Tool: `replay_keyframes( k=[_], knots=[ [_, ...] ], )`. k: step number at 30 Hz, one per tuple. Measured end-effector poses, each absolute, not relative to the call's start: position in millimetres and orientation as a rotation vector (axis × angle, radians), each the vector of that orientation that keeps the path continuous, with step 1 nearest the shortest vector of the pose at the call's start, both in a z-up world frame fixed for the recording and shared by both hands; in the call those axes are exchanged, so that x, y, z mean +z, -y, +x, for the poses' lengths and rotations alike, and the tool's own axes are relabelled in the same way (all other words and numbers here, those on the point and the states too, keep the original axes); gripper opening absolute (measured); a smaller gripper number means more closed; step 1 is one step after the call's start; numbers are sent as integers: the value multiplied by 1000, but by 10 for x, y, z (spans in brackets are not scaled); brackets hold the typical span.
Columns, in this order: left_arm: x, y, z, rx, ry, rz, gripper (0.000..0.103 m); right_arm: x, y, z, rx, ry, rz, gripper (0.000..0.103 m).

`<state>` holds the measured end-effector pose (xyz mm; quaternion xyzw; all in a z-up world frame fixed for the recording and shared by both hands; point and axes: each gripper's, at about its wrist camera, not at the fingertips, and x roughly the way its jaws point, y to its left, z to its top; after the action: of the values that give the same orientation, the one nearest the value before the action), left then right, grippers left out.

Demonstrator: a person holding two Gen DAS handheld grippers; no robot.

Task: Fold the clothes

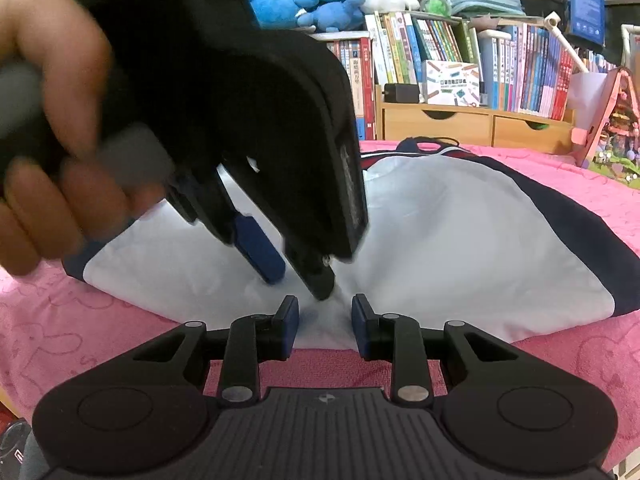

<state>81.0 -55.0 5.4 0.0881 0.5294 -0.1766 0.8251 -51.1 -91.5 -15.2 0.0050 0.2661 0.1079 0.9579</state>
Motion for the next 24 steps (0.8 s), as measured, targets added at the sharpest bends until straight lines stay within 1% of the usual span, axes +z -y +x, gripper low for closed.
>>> replay_keyframes(
  k=[9,13,16,18,20,22,24],
  knots=[
    [-1,568,1931,-221,-1025,109,29,-192,891,-543,221,-521,-9,31],
    [-20,619,2186,-161,-996,65,30,-207,908,-550,236,-509,-10,31],
    [26,631,2005,-170,-950,151,30,-201,925,-561,253,-503,-15,32],
    [81,525,1831,-175,-927,145,27,-205,975,-584,280,-487,-1,33],
    [183,321,1577,-202,-891,111,28,-174,1077,-594,306,-483,44,34],
    [213,229,1327,-199,-848,99,29,-115,1160,-594,315,-481,79,37],
    [218,157,1066,-188,-805,86,32,-43,1220,-610,312,-461,92,40]
  ],
)
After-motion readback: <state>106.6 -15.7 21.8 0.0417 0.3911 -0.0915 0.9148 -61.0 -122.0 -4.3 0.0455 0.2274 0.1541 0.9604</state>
